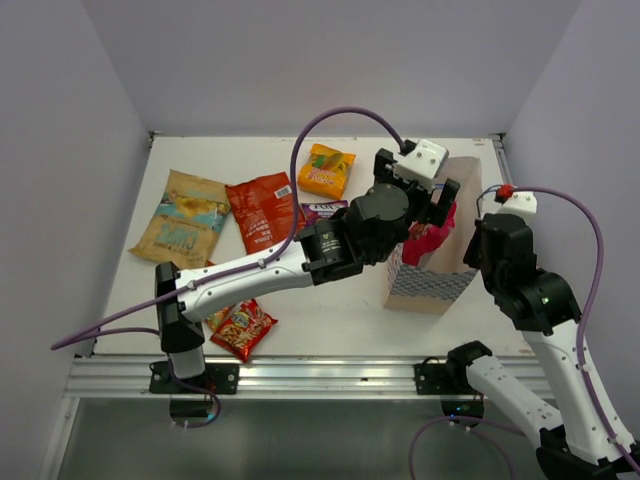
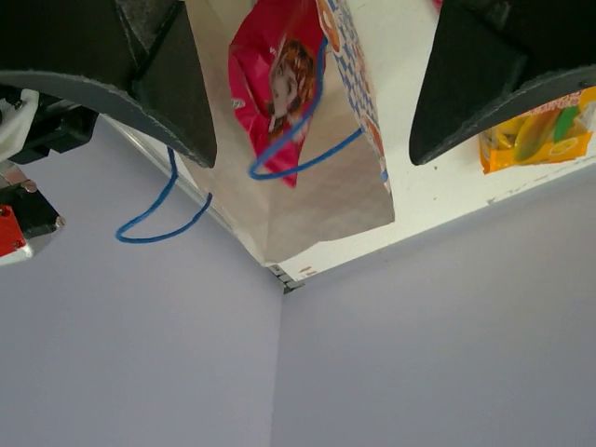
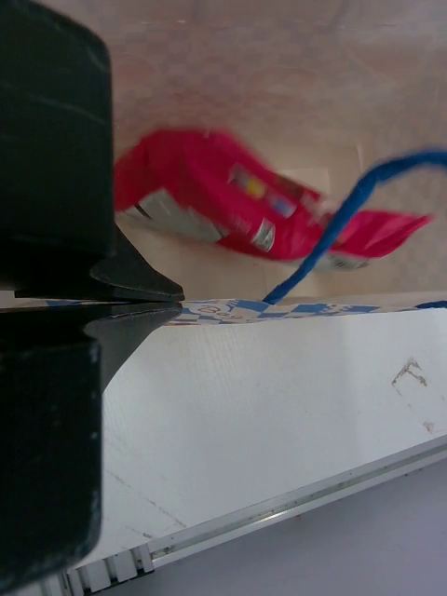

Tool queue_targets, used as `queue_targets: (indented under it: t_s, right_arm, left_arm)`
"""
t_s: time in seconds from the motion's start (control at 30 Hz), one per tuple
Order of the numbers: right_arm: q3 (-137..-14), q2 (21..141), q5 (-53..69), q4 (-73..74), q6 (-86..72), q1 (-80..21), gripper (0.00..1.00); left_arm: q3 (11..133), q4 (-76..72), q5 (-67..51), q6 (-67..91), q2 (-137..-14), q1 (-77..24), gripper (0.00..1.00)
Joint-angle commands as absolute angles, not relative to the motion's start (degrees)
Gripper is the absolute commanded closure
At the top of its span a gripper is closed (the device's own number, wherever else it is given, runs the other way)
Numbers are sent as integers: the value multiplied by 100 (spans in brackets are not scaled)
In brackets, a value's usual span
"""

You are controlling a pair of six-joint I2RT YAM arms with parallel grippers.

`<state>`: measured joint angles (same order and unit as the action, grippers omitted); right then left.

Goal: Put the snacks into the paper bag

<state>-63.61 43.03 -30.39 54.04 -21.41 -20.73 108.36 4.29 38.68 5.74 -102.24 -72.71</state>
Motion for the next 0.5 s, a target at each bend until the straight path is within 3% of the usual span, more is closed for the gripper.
queue_targets:
  t_s: [0.0,0.13,0.2,0.3,0.37,0.47]
  right_arm:
    - [-6346,4315,-2979,5291,-2092,-2083,100]
    - [-6337,4307,-2979,5282,-2083,-2083,100]
    - [-6346,4315,-2988,5291,-2074,-2083,100]
    - [-6354,4315,-2971,5300,-2065,-2083,100]
    - [-6354,4315,-2979,5300,-2057,-2092,100]
    - [-6346,4280,-2936,5282,-2057,-2083,100]
  left_arm:
    - [11257,-18,3604,528,-10300,-7216,11]
    - [11681,-70,3629,352,-10433,-7225,10]
    - [11393,-534,4302,229,-10057,-7277,10]
    - [9945,-1343,5016,228,-8985,-7129,9]
    - [8784,-936,4783,805,-8168,-6778,9]
    - [7246,-851,3930,1766,-7384,-5496,9]
